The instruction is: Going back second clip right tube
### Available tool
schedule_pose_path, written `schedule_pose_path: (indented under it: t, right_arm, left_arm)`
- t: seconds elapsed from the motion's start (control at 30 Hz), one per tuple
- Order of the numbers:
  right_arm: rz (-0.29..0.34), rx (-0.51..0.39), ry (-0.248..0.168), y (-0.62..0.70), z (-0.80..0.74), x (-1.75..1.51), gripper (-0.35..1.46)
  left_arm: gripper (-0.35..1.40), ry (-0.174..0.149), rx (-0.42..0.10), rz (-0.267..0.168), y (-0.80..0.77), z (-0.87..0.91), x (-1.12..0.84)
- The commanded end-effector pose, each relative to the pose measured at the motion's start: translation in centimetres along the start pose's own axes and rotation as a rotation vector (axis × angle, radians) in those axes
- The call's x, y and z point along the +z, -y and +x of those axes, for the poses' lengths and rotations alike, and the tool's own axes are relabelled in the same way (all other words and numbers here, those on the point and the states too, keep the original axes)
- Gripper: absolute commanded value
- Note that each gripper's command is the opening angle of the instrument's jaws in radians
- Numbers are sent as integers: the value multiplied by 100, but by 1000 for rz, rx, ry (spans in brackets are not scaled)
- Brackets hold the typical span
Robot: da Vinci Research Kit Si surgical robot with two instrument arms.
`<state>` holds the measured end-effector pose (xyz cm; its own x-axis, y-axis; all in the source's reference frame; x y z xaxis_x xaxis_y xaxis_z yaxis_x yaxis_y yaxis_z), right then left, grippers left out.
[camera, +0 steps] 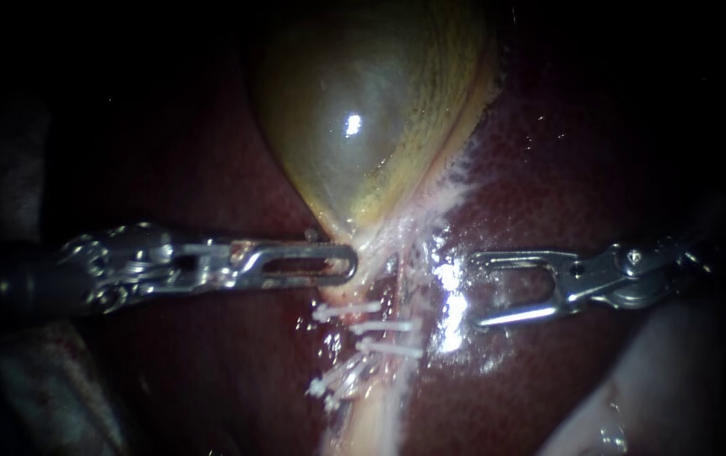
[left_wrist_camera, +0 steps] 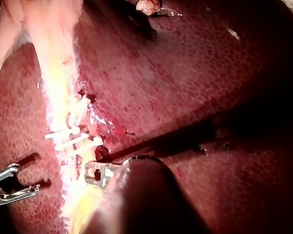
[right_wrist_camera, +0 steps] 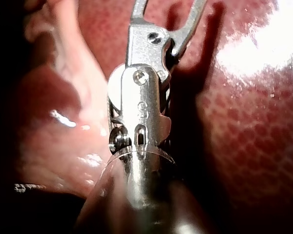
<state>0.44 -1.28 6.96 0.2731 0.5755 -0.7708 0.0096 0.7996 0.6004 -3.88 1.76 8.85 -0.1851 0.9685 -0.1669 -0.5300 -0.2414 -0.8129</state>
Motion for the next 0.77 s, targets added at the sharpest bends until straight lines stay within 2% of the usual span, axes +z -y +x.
schedule_pose_path:
  t: [0.03, 0.77]
  right_arm:
    - [1, 0, 0, 0, 0, 0, 51]
    - [3, 0, 0, -1, -1, 1, 51]
  left_arm:
    - [-35, 0, 0, 0, -1, 0, 2]
    - [-35, 0, -2, -1, -2, 3, 7]
